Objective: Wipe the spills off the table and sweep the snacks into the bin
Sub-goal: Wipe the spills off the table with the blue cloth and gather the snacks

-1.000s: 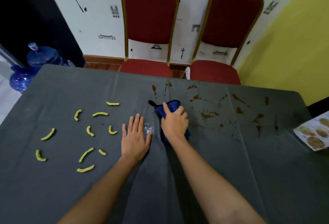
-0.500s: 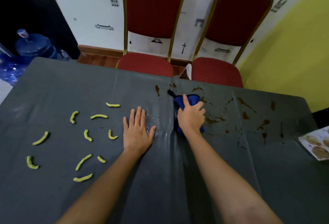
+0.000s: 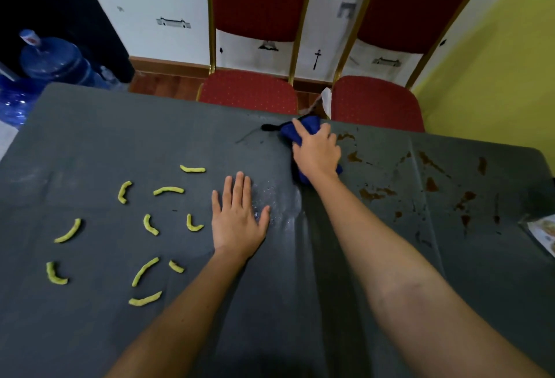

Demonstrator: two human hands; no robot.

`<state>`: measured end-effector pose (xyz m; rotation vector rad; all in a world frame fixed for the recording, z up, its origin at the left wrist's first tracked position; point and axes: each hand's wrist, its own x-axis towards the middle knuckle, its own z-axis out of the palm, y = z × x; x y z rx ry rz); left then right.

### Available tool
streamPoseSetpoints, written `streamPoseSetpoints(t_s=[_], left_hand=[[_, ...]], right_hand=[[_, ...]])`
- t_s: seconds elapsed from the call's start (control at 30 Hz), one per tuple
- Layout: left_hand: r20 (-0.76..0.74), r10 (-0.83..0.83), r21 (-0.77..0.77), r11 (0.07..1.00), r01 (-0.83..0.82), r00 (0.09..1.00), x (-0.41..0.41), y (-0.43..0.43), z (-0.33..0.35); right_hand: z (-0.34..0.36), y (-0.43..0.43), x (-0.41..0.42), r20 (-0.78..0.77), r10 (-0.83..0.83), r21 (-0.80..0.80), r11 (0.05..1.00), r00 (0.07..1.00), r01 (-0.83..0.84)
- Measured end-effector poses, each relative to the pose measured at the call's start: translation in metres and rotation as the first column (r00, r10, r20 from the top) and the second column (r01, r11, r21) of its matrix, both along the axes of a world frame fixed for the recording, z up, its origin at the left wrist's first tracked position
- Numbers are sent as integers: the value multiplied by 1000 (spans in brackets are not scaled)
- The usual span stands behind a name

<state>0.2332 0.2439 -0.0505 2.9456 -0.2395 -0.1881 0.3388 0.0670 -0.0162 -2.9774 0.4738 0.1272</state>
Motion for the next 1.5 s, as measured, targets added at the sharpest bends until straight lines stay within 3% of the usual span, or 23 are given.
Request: streamPoseSetpoints(t_s=[0.1, 0.17, 0.37, 0.53, 0.73, 0.93, 1.1, 1.23, 1.37, 1.5], left_hand=[[0, 9, -34, 999, -9, 1000, 1, -1, 0], [2, 11, -31, 999, -11, 1000, 1, -2, -1], [3, 7, -20, 1000, -7, 1000, 1, -3, 0], [13, -1, -1, 1000, 1, 1000, 2, -2, -1], [16, 3, -20, 1000, -3, 1000, 1, -2, 3], [-3, -4, -10, 1000, 4, 1000, 1, -2, 3], [-2, -6, -42, 999, 6, 1000, -6, -23, 10], [-24, -176, -114, 978, 172, 984, -25, -62, 14], [-97, -235, -42, 972, 231, 967, -38, -78, 4], [-78, -245, 26, 969, 248, 966, -40, -76, 0]], right_hand=[[-3, -12, -9, -13, -192, 11, 981, 981, 192], [-5, -2, -16, -9, -227, -11, 974, 974, 227], [-4, 62, 9, 55, 117, -39, 993, 992, -115], [-6, 68, 46, 34, 104, 11, 995, 994, -104], [-4, -10, 47, 18, -89, 60, 994, 996, 88], [-7, -116, 10, 32, -368, -13, 929, 929, 369], [-5, -130, 1, 7, -488, 7, 873, 873, 488], [0, -84, -2, 26, -362, 34, 932, 932, 361], [-4, -38, -13, 8, -138, 22, 990, 990, 138], [-4, -53, -28, 33, -69, -19, 997, 997, 70]])
